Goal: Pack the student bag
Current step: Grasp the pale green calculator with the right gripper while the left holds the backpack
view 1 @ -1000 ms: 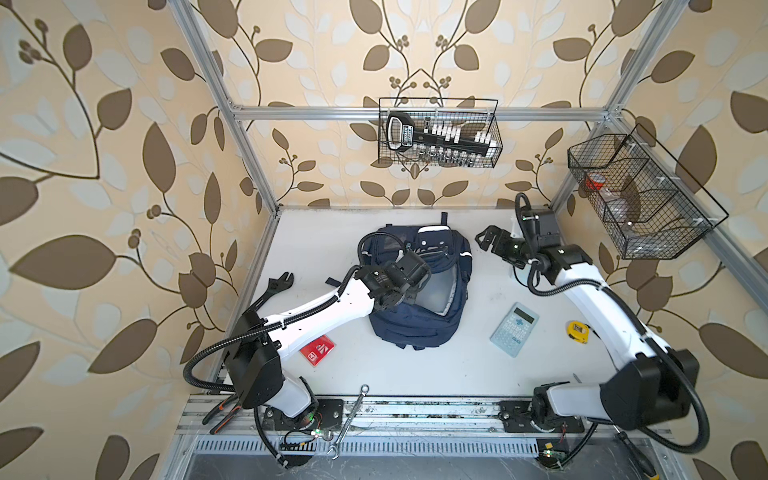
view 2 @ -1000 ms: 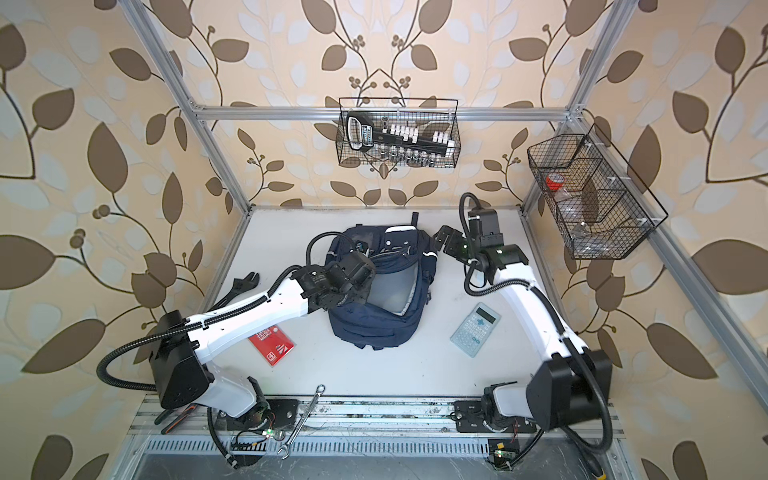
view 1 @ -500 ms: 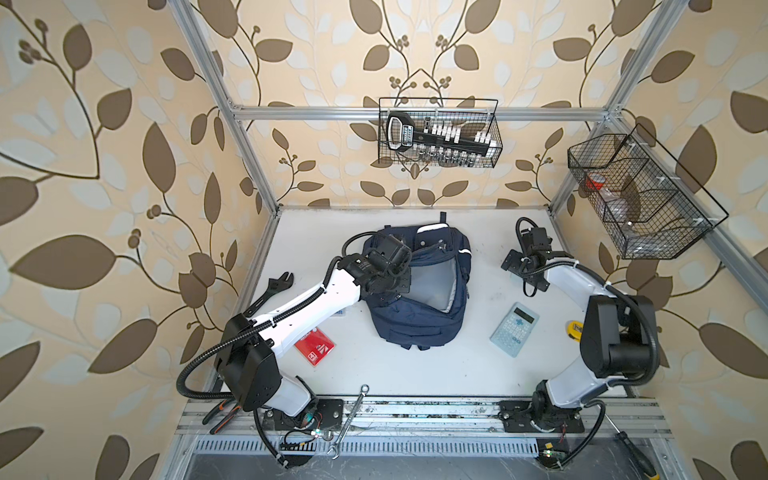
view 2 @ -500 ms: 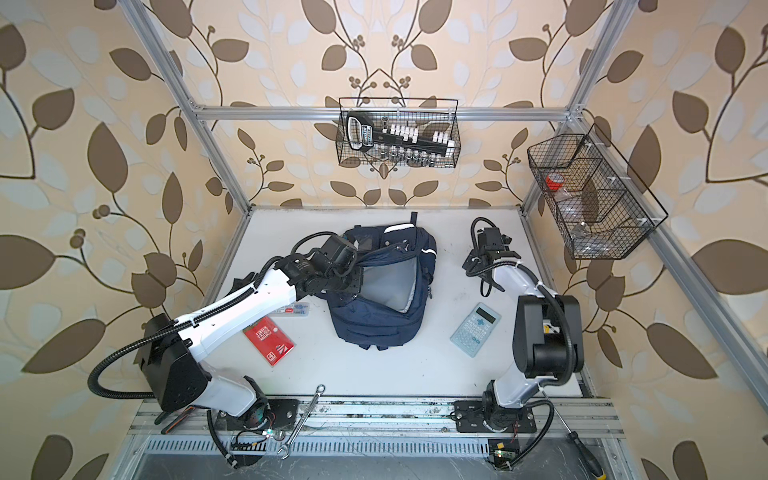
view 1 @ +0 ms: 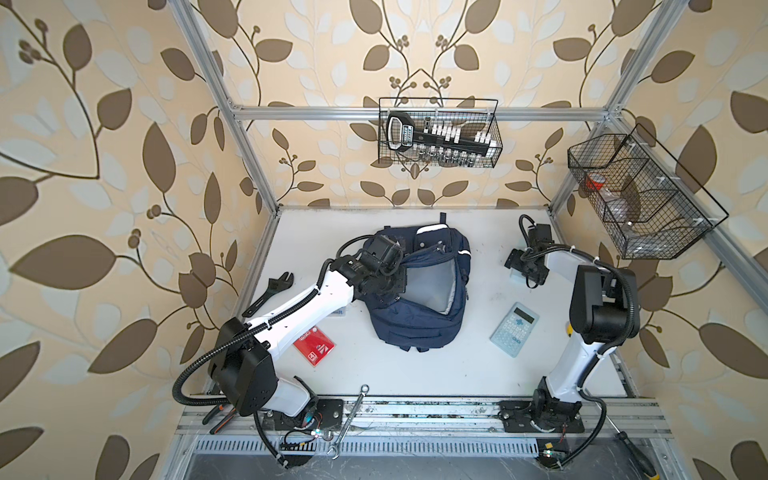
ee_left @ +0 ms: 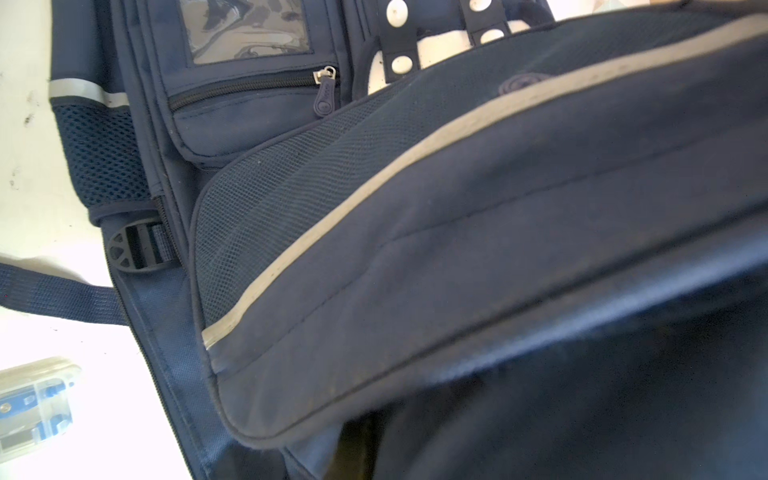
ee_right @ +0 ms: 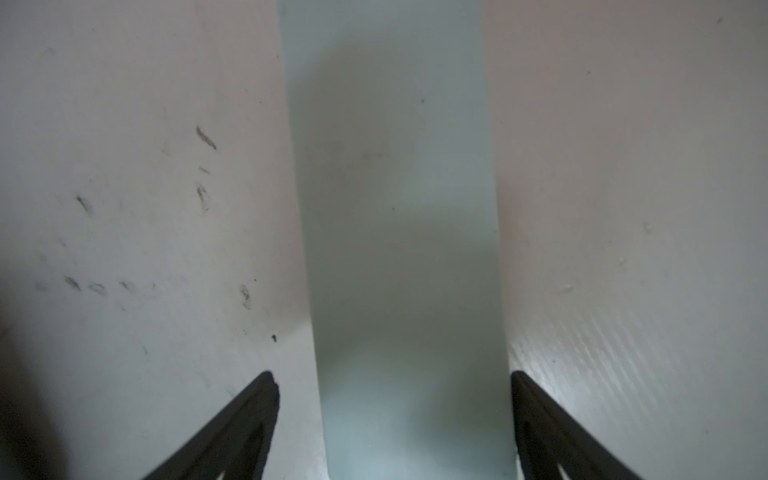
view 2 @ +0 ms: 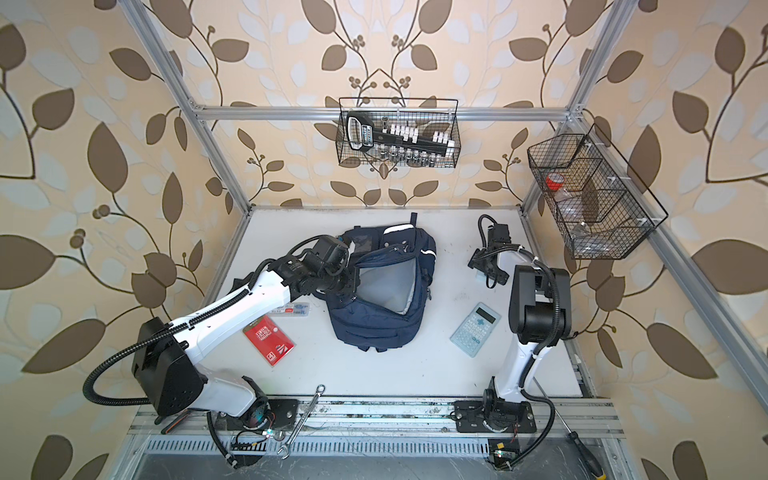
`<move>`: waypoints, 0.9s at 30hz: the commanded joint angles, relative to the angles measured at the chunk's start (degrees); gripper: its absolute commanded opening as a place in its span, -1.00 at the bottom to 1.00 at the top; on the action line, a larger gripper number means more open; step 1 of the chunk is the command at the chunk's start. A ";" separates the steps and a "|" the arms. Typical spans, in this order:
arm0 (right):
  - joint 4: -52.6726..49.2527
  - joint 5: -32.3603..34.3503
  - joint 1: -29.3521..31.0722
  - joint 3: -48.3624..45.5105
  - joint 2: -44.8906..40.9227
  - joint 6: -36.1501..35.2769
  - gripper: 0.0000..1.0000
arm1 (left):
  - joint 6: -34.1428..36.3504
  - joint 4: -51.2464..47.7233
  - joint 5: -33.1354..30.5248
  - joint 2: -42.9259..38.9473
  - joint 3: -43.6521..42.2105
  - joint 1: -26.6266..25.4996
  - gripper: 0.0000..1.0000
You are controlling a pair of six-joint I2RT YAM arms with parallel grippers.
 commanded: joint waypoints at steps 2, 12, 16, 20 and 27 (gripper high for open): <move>-1.17 -0.35 0.06 1.18 1.64 -1.36 0.27 | -1.04 6.45 3.89 -3.90 1.00 0.37 -1.00; -0.93 0.35 0.12 -0.63 3.64 -0.93 0.62 | -1.81 6.80 4.07 -3.94 0.37 0.31 -1.00; -0.51 0.61 0.09 -1.08 3.99 -0.99 0.46 | -1.69 6.97 3.96 -3.92 0.12 0.31 -1.00; -0.08 0.36 0.08 -1.78 3.67 -1.08 0.20 | -1.81 6.40 2.98 -4.02 -0.06 0.69 -1.00; 2.00 -5.11 0.88 -4.48 -1.94 -0.91 -0.31 | -3.77 6.47 2.15 -4.13 0.03 1.05 -1.00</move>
